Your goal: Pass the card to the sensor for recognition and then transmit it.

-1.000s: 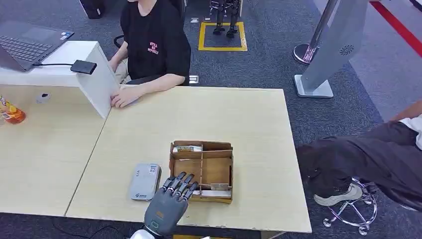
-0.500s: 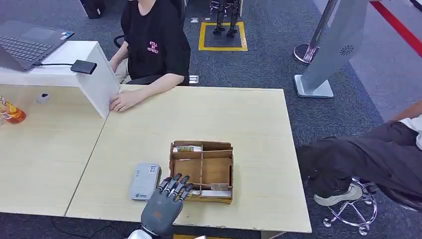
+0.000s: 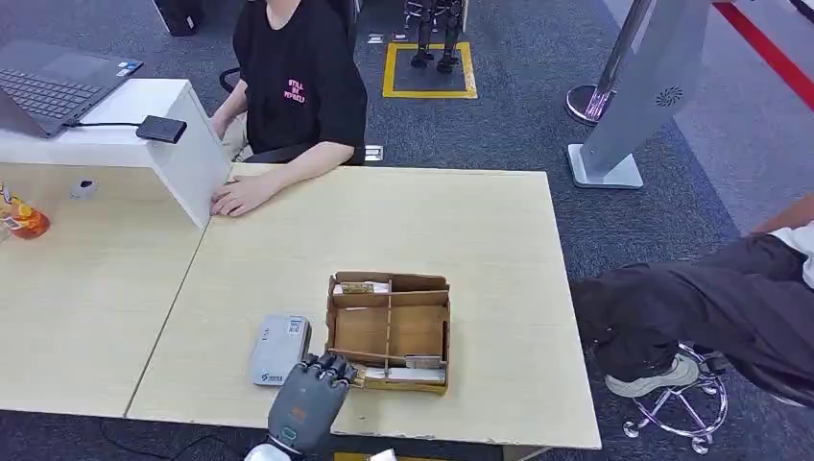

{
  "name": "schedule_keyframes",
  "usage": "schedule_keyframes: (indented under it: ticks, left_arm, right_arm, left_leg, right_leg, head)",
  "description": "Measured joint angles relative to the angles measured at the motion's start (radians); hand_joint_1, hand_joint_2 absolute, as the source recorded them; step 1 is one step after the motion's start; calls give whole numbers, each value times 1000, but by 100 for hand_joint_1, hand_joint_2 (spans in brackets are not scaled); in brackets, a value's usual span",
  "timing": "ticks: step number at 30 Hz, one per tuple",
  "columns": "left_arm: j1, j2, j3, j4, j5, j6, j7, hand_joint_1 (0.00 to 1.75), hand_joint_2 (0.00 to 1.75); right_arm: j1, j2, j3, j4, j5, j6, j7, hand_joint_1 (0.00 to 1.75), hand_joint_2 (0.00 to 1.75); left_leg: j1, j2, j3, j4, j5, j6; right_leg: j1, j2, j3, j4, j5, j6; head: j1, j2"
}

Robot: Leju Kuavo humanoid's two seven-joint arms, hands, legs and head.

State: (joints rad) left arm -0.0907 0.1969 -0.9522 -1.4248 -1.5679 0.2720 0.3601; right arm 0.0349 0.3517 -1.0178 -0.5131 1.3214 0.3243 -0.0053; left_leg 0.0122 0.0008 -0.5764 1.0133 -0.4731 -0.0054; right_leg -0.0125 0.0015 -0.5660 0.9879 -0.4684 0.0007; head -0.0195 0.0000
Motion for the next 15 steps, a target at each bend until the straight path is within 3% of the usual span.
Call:
schedule_keyframes:
  ticks: [15]
  left_arm:
    - [0,52,-11,-17,0,1,68,175,175]
  right_arm:
    - [0,0,-16,0,16,4,-10,0,0]
  left_leg:
    - [0,0,1,0,0,0]
  right_leg:
    - [0,0,0,0,0,0]
  head:
    - [0,0]
